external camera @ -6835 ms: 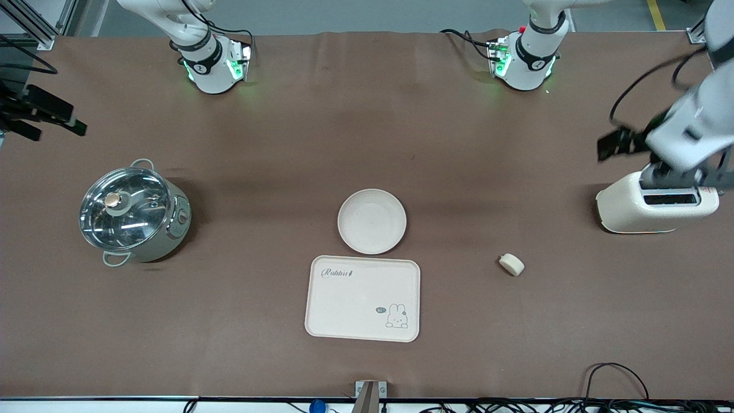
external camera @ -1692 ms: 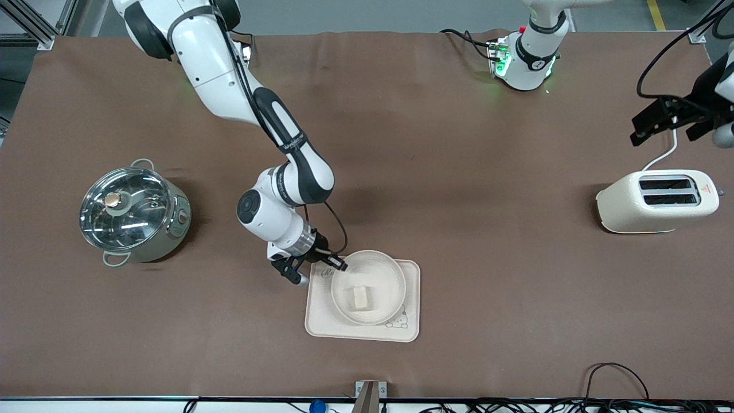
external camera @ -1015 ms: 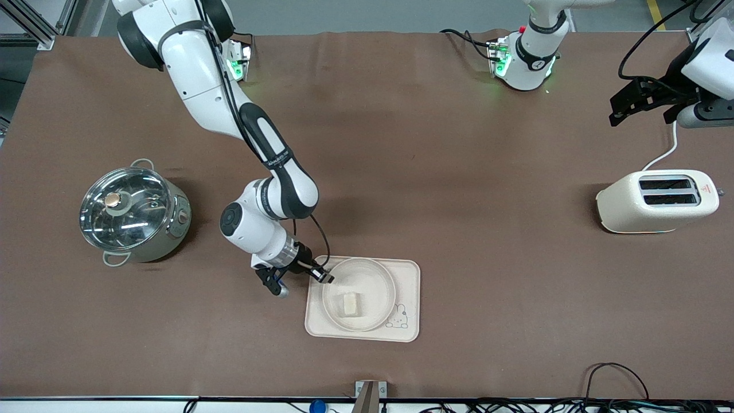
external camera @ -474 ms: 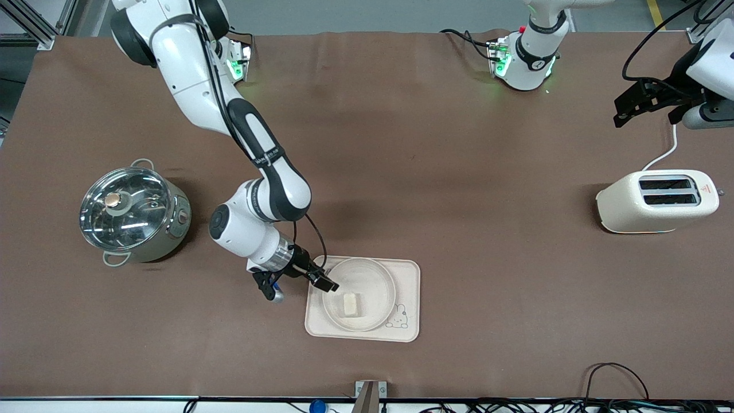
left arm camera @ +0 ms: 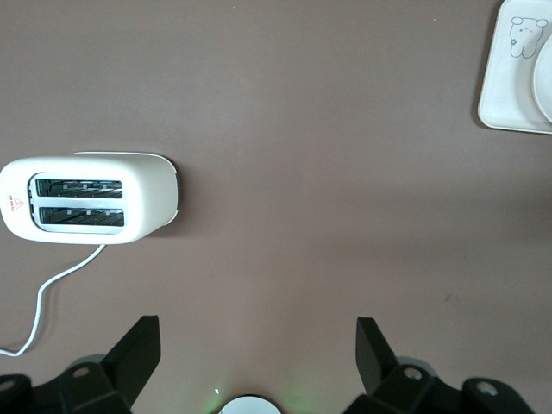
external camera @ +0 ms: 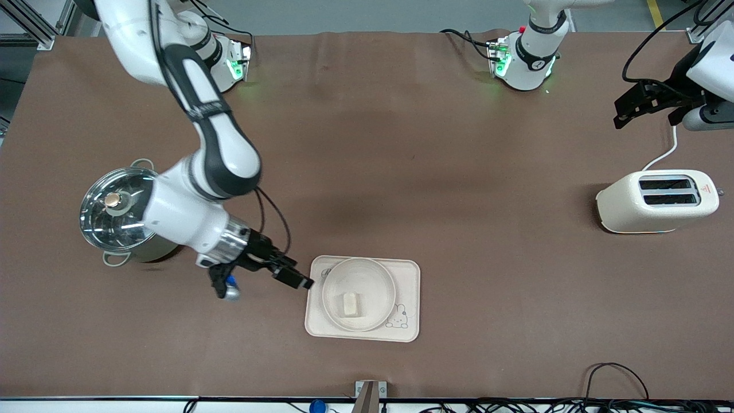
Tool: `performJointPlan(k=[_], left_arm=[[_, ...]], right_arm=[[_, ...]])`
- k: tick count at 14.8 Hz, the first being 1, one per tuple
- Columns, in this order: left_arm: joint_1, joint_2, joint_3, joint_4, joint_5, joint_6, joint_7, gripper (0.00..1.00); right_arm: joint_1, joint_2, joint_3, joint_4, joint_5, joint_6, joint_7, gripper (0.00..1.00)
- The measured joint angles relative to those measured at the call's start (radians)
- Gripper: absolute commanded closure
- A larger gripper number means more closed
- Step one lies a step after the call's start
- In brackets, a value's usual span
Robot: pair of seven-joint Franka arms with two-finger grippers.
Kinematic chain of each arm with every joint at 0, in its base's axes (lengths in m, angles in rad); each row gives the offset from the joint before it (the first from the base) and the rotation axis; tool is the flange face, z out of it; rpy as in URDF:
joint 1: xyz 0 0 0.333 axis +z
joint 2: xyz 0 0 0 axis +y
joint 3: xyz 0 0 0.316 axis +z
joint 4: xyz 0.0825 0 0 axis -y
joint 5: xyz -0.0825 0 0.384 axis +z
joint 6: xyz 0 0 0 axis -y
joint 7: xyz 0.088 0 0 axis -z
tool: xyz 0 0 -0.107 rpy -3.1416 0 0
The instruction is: Place bun in plate and plate on tray
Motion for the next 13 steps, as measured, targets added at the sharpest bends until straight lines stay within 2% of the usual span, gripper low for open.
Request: performJointPlan(k=[5,10,13], left_arm=[[0.001,0.01,0.0,-0.001,0.0,0.01,0.0,0.0],[0.0,0.018,0.0,-0.001,0.0,0.018,0.0,0.0],[0.0,0.019,0.0,0.0,0.0,0.03,0.001,0.0]], right_arm=[[-0.187,-0.209,-0.018,-0.011,-0.189,-0.373,-0.129,0.0],[-0.303,-0.353,-0.022,-0.039,-0.337,-0.56,-0.254,0.0],[-0.33,-0.462,-0.022,-0.087,-0.476,-0.641,-0.299,0.0]])
